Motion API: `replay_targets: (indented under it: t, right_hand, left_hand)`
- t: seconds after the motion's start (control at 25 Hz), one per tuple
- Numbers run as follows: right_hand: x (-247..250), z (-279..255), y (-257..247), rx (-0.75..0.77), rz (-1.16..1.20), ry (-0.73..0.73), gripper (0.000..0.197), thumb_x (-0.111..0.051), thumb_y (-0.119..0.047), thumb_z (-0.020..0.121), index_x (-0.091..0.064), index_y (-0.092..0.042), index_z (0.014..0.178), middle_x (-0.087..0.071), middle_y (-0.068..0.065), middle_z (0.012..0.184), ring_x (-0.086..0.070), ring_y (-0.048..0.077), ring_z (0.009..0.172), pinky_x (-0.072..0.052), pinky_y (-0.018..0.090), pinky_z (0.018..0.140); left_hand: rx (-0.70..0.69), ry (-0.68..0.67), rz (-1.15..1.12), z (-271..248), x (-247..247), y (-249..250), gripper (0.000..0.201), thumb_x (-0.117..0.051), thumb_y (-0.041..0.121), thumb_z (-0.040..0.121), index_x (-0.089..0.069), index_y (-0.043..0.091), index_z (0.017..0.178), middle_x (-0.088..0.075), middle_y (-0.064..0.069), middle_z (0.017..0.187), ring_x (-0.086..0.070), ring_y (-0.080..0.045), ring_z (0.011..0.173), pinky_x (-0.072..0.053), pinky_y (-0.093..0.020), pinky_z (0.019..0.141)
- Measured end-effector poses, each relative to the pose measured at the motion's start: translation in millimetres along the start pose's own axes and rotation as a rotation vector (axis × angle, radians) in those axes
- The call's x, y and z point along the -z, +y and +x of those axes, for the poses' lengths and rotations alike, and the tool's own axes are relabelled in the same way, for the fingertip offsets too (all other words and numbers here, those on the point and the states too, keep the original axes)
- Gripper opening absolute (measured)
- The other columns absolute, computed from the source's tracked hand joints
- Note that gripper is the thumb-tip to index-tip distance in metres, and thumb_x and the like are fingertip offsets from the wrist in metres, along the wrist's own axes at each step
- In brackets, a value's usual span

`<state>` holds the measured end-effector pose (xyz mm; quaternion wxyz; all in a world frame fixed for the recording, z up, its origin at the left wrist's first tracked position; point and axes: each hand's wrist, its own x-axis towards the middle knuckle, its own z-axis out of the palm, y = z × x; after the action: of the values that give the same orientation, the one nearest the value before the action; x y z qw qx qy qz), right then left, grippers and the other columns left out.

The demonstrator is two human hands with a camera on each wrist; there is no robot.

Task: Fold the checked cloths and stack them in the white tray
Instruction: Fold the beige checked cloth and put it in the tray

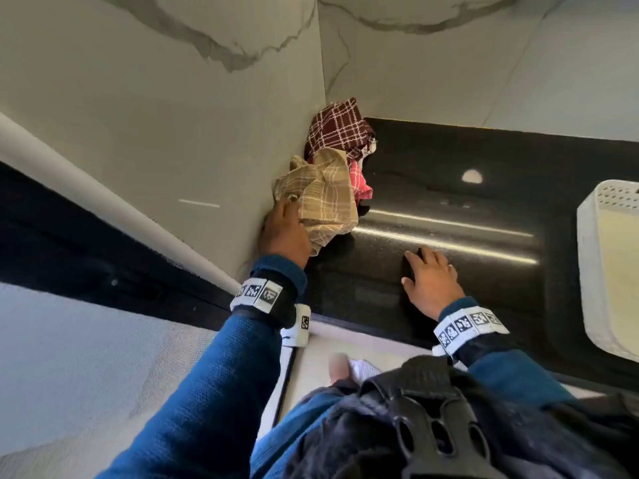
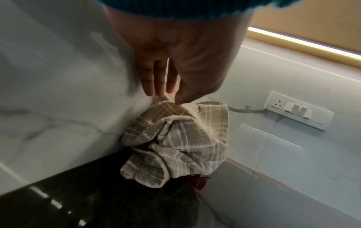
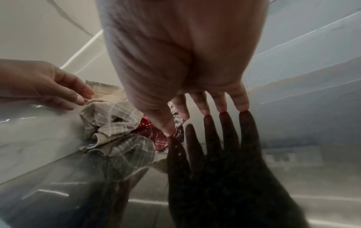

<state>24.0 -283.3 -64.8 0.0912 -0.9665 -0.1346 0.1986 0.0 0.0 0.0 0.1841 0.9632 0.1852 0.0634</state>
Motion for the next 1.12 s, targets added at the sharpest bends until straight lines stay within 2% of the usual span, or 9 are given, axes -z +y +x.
replay_targets:
  t: [0.12,0.36,0.52,0.6,0.72,0.8,0.88,0.96,1.12]
  right_hand:
    - [2,7,-2,-0.031,-0.024,-0.006,0.061,-0.053,-0.038,0.098,-0.034,-0.027,0.154,-0.021,0.010,0.164,-0.017,0.038,0.149,-0.024,0.059,0.118]
    - [5,6,7,-0.033,0.014,0.008,0.060,-0.053,-0.041,0.098,-0.034,-0.034,0.154,-0.018,0.004,0.167,-0.015,0.034,0.151,-0.023,0.055,0.119]
    - [8,2,10,-0.043,0.064,-0.043,0.062,-0.054,-0.043,0.097,-0.034,-0.034,0.154,-0.016,0.002,0.167,-0.013,0.030,0.153,-0.020,0.053,0.121]
    - [28,-3,9,-0.023,0.285,-0.060,0.064,-0.061,-0.043,0.095,-0.038,-0.030,0.153,-0.033,0.003,0.161,-0.036,0.024,0.145,-0.033,0.046,0.117]
    - [67,-23,-1,0.094,0.824,0.209,0.070,-0.069,-0.025,0.093,-0.032,-0.026,0.152,-0.063,-0.006,0.125,-0.067,-0.001,0.100,-0.052,0.026,0.089]
    - [87,-38,-1,0.191,0.841,0.387,0.086,-0.069,-0.016,0.092,-0.017,-0.033,0.157,-0.057,-0.008,0.132,-0.059,-0.003,0.113,-0.047,0.018,0.096]
    - [99,-51,16,0.273,0.658,0.493,0.078,-0.069,-0.012,0.089,-0.031,-0.032,0.154,-0.049,-0.005,0.139,-0.049,0.005,0.125,-0.044,0.024,0.107]
    - [105,-58,43,0.365,0.446,0.598,0.042,-0.070,-0.007,0.087,-0.065,-0.017,0.127,-0.055,0.003,0.132,-0.048,0.019,0.126,-0.045,0.041,0.107]
    - [131,-87,90,0.390,0.428,0.849,0.014,-0.068,0.002,0.087,-0.070,-0.003,0.100,-0.065,0.011,0.112,-0.056,0.027,0.117,-0.046,0.040,0.105]
  left_hand:
    - [0.002,-0.041,0.059,16,-9,0,0.052,-0.060,0.007,0.088,-0.049,0.014,0.139,-0.049,-0.009,0.140,-0.050,-0.033,0.121,-0.046,-0.047,0.102]
    - [-0.020,0.016,-0.140,22,3,17,0.025,-0.047,0.020,0.098,-0.063,0.013,0.115,-0.065,-0.012,0.113,-0.059,-0.033,0.094,-0.044,-0.037,0.073]
    - [-0.396,-0.145,-0.258,4,39,66,0.030,-0.049,0.029,0.102,-0.062,0.015,0.125,-0.068,-0.008,0.113,-0.062,-0.026,0.097,-0.047,-0.035,0.081]
    - [-0.491,-0.225,-0.287,-13,47,89,0.028,-0.049,0.034,0.102,-0.064,0.018,0.120,-0.071,-0.004,0.104,-0.064,-0.025,0.093,-0.046,-0.033,0.078]
    - [-0.518,-0.346,-0.186,-26,30,117,0.029,-0.044,0.047,0.100,-0.062,0.024,0.101,-0.068,0.000,0.086,-0.063,-0.025,0.081,-0.049,-0.039,0.072]
    - [-0.547,-0.419,-0.112,-32,17,130,0.033,-0.041,0.050,0.096,-0.062,0.025,0.097,-0.069,0.000,0.086,-0.063,-0.025,0.082,-0.051,-0.041,0.074]
    - [-0.597,-0.460,-0.103,-42,9,149,0.027,-0.045,0.045,0.095,-0.064,0.026,0.095,-0.070,0.000,0.089,-0.063,-0.025,0.085,-0.050,-0.040,0.074]
    - [-0.628,-0.464,-0.103,-51,8,166,0.020,-0.050,0.042,0.096,-0.063,0.027,0.094,-0.068,0.002,0.089,-0.061,-0.022,0.084,-0.049,-0.038,0.073]
    - [-0.556,-0.440,-0.107,-49,14,173,0.015,-0.057,0.037,0.095,-0.065,0.029,0.104,-0.069,0.006,0.099,-0.062,-0.018,0.091,-0.052,-0.038,0.081]
